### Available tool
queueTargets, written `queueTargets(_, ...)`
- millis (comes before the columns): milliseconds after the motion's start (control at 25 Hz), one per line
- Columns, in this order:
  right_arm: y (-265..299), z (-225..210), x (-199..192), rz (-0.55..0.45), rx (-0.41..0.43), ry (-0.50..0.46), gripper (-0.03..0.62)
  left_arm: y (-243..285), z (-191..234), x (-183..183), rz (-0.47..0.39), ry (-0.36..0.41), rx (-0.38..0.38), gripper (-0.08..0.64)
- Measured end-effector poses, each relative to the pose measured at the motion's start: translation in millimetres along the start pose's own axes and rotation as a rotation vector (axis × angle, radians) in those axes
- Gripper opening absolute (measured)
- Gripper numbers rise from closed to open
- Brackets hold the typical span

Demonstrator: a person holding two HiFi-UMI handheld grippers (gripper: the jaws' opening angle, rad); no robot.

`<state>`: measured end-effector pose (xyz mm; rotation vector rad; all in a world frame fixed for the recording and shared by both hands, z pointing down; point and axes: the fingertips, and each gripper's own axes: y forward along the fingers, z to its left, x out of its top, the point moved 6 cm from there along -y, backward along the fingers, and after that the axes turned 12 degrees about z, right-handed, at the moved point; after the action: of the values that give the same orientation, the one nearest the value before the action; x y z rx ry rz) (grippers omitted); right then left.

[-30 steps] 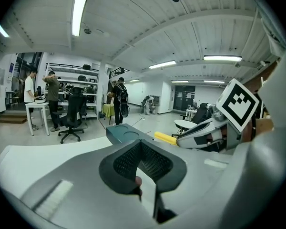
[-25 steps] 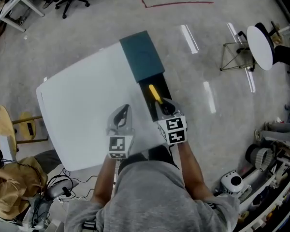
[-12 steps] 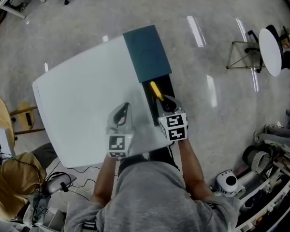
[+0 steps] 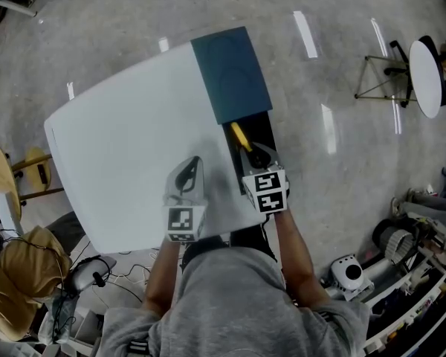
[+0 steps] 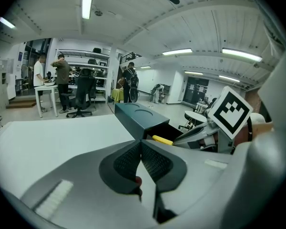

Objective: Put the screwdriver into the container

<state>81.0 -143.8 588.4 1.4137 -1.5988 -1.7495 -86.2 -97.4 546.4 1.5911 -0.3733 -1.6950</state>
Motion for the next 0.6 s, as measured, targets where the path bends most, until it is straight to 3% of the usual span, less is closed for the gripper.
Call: queueTargets(600, 20, 4, 2, 0.077, 0.001, -0.023, 0.08, 11, 9, -4, 0.016, -0.021, 0.0, 0.012)
